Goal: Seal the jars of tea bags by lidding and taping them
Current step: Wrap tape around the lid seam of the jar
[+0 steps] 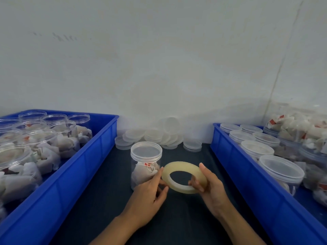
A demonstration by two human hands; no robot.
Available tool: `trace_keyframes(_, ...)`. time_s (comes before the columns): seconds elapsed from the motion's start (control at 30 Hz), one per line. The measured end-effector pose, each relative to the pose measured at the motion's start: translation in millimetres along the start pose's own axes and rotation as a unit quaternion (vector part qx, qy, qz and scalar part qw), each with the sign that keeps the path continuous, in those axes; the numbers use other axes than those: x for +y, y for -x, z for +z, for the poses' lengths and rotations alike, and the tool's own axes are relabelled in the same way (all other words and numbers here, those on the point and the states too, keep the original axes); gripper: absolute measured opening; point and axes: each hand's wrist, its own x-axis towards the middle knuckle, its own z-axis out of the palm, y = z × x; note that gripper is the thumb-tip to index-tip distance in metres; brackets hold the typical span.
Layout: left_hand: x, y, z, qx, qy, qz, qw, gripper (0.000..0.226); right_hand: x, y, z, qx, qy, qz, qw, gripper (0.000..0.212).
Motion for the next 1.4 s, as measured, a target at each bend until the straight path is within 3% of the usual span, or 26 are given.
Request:
trace_keyframes(0.17, 8.9, 1.5, 0.7, 0.102, -0.028, 0.063, 0.992, 0.052, -1.7, 0.9, 9.1, 0.001, 0.131, -0.092, 0.987, 0.047)
trace_keyframes(0.3, 18.6, -0.1, 6.5, 0.19, 0.099, 0.043, 0.976, 0.024, 4.2, 3.0, 19.7, -0.001, 0.252, -0.202, 0.947, 0.053)
trace_keyframes(0.4, 17.3, -0.1, 8.1, 0.188, 0.17, -0.016, 0.967, 0.018, 8.2, 3.4, 18.3, -0.016, 0.356, -0.238, 0.904, 0.047)
trace_keyframes(0.53, 14.1, 1.3, 11.7, 0.145, 0.187, -0.047, 0.97, 0.017, 13.5, 6.8, 14.7, -0.061, 0.478, -0.226, 0.847, 0.042)
trace_keyframes(0.77, 11.0, -0.4, 11.0, 0.134, 0.204, -0.077, 0.967, 0.012, 20.8, 10.3, 18.3, -0.122, 0.523, -0.185, 0.823, 0.037)
trace_keyframes(1.0, 12.4, 1.0, 11.7, 0.146, 0.205, -0.08, 0.965, 0.011, 21.9, 13.6, 26.8, -0.15, 0.506, -0.162, 0.834, 0.012)
trace_keyframes(1.23, 11.1, 0.0, 9.8, 0.168, 0.229, -0.079, 0.956, 0.015, 20.9, 14.5, 30.8, -0.166, 0.531, -0.137, 0.819, 0.013)
trace_keyframes(1.4, 10.7, -0.6, 10.7, 0.165, 0.185, -0.074, 0.966, 0.017, 21.3, 15.2, 31.2, -0.165, 0.541, -0.127, 0.815, 0.017)
